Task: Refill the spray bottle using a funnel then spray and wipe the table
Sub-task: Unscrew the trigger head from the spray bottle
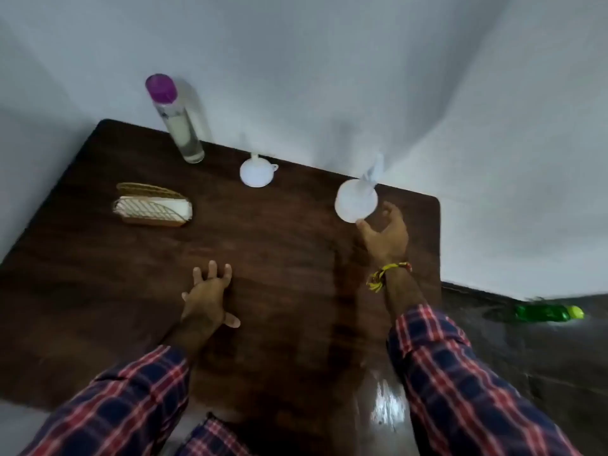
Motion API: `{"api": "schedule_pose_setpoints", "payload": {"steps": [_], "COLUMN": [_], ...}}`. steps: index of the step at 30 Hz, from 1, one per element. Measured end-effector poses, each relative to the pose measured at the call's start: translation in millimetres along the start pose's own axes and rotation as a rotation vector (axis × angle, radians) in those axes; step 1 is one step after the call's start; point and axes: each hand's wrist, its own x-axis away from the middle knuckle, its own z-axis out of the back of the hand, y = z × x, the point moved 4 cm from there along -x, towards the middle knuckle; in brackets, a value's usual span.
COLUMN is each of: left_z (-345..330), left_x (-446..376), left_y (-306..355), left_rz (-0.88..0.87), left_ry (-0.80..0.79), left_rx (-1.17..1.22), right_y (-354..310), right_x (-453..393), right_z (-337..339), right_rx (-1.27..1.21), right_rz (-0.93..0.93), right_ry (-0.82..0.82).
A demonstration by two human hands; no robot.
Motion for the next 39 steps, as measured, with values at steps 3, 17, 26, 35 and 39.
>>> {"api": "schedule_pose_setpoints", "payload": {"steps": [3,17,26,35,39], "left_z": [0.8,-2.6,1.9,-31.9,-40.8], "left_x": [-1.7,-7.6,8.2,75.9,104.4], "left_y": [-0.8,-0.1,-1.6,-20.2,-14.2], "left_rz": [0.006,0.0,-0.094,-0.58,-0.719], "left_ry": [-0.042,-0.054,-0.015,0.096,0.063], "left_rx": [-0.004,-0.006,-0.008,0.251,0.347], "right_y": [-4.5,-1.2,18.9,29.8,31.4], "right_x": [-35.8,2.3,188.1,270.4,280.5], "right_z": [-14.9,-23.5,-11.0,-32.0,-37.4], "right_rx": [0.022,-0.161,-0.292,-0.126,-0.079], "right_rz": [0.049,0.034,-0.077,-0.041,-0.025], "right_ry": [-0.09,-0.062,-0.067,-0.074,-0.072]}}
